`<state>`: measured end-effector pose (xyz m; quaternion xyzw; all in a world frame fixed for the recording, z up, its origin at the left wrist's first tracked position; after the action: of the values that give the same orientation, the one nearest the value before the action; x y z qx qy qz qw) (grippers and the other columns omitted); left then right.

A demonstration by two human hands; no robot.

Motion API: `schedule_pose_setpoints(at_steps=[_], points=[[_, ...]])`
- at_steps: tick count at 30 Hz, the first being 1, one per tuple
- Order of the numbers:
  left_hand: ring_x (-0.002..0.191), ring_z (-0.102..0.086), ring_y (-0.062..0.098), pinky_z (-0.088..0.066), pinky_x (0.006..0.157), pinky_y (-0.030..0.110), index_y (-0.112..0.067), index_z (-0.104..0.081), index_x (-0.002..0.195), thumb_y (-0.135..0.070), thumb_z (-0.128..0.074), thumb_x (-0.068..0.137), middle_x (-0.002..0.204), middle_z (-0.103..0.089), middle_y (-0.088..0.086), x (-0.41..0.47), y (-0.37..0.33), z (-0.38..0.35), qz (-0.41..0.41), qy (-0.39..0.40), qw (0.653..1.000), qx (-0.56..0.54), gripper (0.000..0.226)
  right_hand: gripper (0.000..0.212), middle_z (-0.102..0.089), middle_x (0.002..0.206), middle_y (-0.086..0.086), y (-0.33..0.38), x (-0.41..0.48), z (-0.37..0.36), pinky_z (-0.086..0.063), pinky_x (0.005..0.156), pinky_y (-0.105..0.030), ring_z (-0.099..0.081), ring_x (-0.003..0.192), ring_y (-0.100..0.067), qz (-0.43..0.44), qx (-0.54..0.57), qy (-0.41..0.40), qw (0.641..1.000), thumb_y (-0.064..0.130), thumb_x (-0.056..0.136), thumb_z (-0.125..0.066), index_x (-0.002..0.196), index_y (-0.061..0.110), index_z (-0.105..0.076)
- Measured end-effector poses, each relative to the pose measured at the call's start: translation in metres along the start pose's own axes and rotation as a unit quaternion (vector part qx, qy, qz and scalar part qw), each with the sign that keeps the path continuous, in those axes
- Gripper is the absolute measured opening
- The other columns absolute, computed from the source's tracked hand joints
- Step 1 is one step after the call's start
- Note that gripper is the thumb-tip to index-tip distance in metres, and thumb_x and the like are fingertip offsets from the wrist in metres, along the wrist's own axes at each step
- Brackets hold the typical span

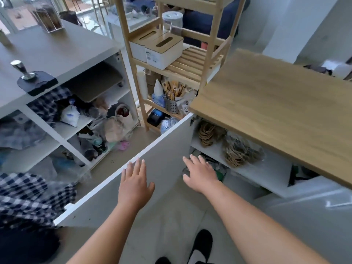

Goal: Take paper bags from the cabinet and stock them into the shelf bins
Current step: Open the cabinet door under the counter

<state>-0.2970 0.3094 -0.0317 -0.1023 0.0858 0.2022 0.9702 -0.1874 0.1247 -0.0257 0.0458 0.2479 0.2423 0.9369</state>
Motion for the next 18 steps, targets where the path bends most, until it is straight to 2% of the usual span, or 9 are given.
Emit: schedule_pose_setpoints(at_steps=[3,10,12,15,18], points=[[0.152,0.003,0.036,-0.003,0.124,0.045,-0.011,-0.008,0.158,-0.045,-0.045,0.095,0.167,0.002,0.007,0.005,-0.012,-0.006,0.034,-0.007,0.999,0.010,0.081,0.066,-0.012,0.165,-0.001,-0.033,0.001,0.003,-0.018,0.120,-0.048,-0.008,0.151,-0.029,-0.019,0.019,0.005,1.000,0.040,0.097,-0.044,0.156,0.028,-0.016],[0.152,0.001,0.033,-0.003,0.124,0.047,-0.007,-0.007,0.157,-0.042,-0.052,0.092,0.166,-0.001,0.012,0.019,-0.037,-0.017,0.106,-0.045,0.993,-0.002,0.086,0.064,-0.017,0.163,-0.003,-0.089,0.015,0.005,-0.022,0.118,-0.048,-0.012,0.149,-0.030,-0.037,0.059,0.014,0.998,0.040,0.097,-0.044,0.154,0.026,-0.020],[0.152,0.002,0.034,-0.001,0.123,0.047,-0.006,-0.009,0.157,-0.040,-0.054,0.091,0.166,-0.002,0.014,0.025,-0.051,-0.021,0.102,-0.044,0.994,-0.005,0.087,0.064,-0.016,0.164,-0.003,-0.101,0.017,0.004,-0.021,0.118,-0.048,-0.012,0.150,-0.030,-0.047,0.069,0.019,0.996,0.040,0.097,-0.044,0.154,0.026,-0.021],[0.152,0.008,0.034,0.004,0.123,0.045,-0.004,-0.003,0.157,-0.040,-0.053,0.091,0.166,0.003,0.014,0.037,-0.065,-0.027,0.089,-0.044,0.995,-0.010,0.090,0.062,-0.017,0.164,-0.003,-0.117,0.017,0.002,-0.021,0.119,-0.047,-0.012,0.150,-0.029,-0.074,0.092,0.018,0.993,0.039,0.098,-0.045,0.154,0.026,-0.022],[0.151,0.017,0.027,0.021,0.118,0.035,-0.002,0.009,0.155,-0.042,-0.053,0.088,0.166,0.010,0.014,0.049,-0.063,-0.028,0.101,-0.057,0.993,-0.014,0.099,0.062,-0.018,0.163,-0.003,-0.131,0.017,0.000,-0.023,0.118,-0.047,-0.013,0.150,-0.029,-0.105,0.119,0.014,0.987,0.038,0.097,-0.045,0.154,0.025,-0.022]])
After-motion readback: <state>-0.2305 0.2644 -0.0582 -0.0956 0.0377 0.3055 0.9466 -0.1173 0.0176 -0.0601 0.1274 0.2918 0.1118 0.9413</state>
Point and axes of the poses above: each hand's wrist, its own x-axis towards the middle knuckle, its own z-axis out of the back of the hand, y = z × x, the point moved 4 cm from there along x, towards the middle knuckle
